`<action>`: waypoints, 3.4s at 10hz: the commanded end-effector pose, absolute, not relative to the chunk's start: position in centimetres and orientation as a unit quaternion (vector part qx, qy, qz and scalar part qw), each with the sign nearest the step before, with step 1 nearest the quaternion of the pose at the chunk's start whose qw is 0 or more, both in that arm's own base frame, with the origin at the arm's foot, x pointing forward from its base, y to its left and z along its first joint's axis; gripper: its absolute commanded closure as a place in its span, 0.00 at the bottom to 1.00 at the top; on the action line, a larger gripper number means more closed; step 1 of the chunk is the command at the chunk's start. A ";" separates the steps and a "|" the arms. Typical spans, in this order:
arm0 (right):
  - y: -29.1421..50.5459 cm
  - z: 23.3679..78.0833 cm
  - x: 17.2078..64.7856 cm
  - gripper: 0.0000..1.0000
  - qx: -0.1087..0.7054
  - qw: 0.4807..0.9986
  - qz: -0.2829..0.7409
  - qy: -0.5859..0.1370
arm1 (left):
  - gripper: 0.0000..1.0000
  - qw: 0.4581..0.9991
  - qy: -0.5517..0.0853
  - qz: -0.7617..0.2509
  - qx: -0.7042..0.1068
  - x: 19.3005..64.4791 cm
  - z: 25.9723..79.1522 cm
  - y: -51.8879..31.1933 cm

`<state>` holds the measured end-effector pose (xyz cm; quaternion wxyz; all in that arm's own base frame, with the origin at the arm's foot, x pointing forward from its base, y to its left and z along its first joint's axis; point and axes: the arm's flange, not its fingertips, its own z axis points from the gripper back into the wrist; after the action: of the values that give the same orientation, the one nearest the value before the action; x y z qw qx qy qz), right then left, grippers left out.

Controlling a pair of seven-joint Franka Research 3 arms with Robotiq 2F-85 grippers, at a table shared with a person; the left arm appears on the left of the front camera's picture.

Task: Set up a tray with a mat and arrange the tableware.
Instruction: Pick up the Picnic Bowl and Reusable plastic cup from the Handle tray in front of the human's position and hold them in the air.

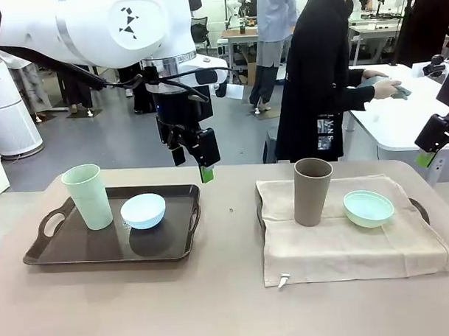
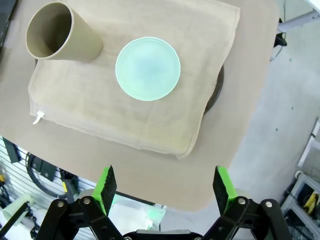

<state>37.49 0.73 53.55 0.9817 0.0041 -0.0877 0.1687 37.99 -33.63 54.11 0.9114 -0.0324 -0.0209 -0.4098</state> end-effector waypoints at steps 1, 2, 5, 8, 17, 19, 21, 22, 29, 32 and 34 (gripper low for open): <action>1.1 56.1 35.2 0.00 0.026 0.982 0.158 -0.098 | 0.00 0.937 -0.025 -0.348 -0.008 38.0 56.2 -30.6; 0.6 58.3 33.5 0.00 0.101 0.980 0.133 -0.108 | 0.00 0.951 -0.043 -0.300 -0.059 37.0 58.5 -26.0; -2.5 59.1 31.4 0.00 0.359 0.930 0.074 -0.008 | 0.00 0.943 -0.063 -0.260 -0.199 34.2 60.0 -14.5; -1.8 60.0 30.7 0.00 0.265 0.955 0.123 -0.058 | 0.00 0.948 -0.068 -0.259 -0.172 35.2 62.1 -15.6; -6.4 54.8 33.4 0.00 0.716 0.697 0.040 -0.024 | 0.00 0.737 -0.112 -0.168 -0.645 37.5 55.3 -5.1; -6.0 52.4 34.1 0.00 0.736 0.676 0.014 0.005 | 0.00 0.711 -0.076 -0.119 -0.688 38.0 52.1 -4.1; -6.2 51.4 34.0 0.00 0.720 0.690 0.030 0.064 | 0.00 0.745 -0.057 -0.044 -0.663 37.9 53.4 -1.0; -7.0 50.5 33.6 0.00 0.704 0.706 0.015 0.076 | 0.00 0.750 -0.064 -0.009 -0.659 37.1 53.0 1.5; -8.1 49.7 32.7 0.00 0.702 0.708 -0.004 0.070 | 0.00 0.778 -0.052 0.045 -0.624 34.7 52.3 7.4; -8.1 49.7 32.7 0.00 0.702 0.708 -0.004 0.070 | 0.00 0.777 -0.053 0.044 -0.626 35.0 52.2 7.1; -8.1 49.7 32.7 0.00 0.702 0.708 -0.004 0.070 | 0.00 0.777 -0.053 0.044 -0.626 35.0 52.2 7.1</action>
<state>32.47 -8.30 49.72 0.7112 0.6991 0.0738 -0.0034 35.00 7.07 52.19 0.7771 -0.6257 -0.0526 0.0437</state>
